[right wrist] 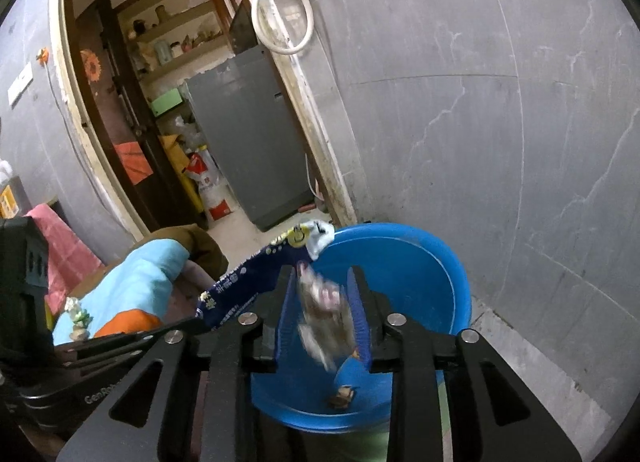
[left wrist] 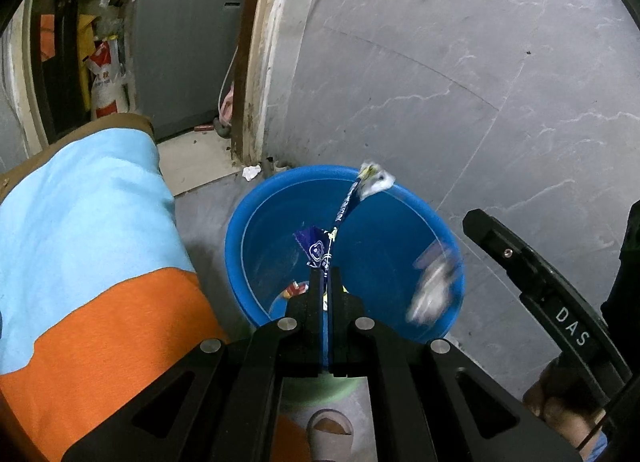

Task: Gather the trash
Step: 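Open both tools to drop the wrappers into the blue bucket, then bring both open tools back above the remaining wrappers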

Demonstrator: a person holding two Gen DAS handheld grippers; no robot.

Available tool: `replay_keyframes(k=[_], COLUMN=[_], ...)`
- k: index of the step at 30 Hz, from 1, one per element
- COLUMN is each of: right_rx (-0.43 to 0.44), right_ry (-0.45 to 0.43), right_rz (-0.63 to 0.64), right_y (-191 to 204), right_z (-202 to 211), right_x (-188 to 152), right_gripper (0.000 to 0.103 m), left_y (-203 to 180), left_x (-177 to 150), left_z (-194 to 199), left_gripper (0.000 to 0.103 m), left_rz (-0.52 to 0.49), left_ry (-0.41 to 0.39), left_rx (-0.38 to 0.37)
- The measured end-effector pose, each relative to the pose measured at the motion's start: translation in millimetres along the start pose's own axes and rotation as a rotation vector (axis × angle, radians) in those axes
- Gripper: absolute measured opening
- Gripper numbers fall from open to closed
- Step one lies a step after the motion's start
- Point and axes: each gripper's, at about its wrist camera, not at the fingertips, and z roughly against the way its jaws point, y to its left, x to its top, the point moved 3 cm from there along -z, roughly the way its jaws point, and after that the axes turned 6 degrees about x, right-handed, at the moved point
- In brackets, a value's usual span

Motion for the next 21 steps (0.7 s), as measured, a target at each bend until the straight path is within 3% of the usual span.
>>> replay_keyframes(k=[12,15,17,21], right_rx=[-0.010,-0.017,-0.023,-0.027], right_ry=[-0.005,-0.013,-0.024,-0.048], right_rz=[-0.018,-0.021,-0.018,-0.020], right_y=[-4.9,-5.2,-4.6,-4.5], right_z=[1.1,2.2,4.3,7.5], right_x=[0.4,0.9,1.4,2.0], right_gripper=[0.040,0.046,0.048,0.061], left_y=[3.3,5.1,7.7,15.9], left_x=[1.0,2.2,3.4,4.2], left_z=[4.0,10.3,18.4,37.5], left_gripper=[0.006,0.012,0.023,0.035], left_rz=[0.015,0.023,0.030,0.062], left_ry=[-0.004,-0.028,-0.056,-0.127], left_rx=[-0.008,-0.004,0.005,0.021])
